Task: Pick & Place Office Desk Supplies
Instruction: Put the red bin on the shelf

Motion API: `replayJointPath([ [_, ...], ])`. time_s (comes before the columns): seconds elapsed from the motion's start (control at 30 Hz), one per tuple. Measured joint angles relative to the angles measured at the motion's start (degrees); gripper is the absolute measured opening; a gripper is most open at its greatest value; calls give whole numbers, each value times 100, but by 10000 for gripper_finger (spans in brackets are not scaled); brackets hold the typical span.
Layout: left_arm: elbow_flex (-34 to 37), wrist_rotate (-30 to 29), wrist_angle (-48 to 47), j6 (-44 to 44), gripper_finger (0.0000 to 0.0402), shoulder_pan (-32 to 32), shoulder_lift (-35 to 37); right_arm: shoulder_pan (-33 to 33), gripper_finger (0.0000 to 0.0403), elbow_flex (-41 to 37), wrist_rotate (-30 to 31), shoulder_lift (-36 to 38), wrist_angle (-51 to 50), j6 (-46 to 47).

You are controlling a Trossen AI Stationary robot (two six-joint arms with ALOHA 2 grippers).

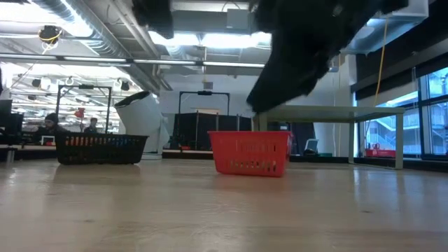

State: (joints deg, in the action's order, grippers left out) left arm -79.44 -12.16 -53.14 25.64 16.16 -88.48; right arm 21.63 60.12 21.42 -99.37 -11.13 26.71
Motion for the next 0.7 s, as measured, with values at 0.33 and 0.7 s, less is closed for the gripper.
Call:
replayJointPath([
  [0.33, 4, -159, -61, 793, 124, 663, 1057, -316, 259, 0, -144, -432, -4, -37],
  [0.7, 4, -184, -65, 1064, 120, 1162, 1381, -529, 164, 0, -633, -657, -45, -17],
])
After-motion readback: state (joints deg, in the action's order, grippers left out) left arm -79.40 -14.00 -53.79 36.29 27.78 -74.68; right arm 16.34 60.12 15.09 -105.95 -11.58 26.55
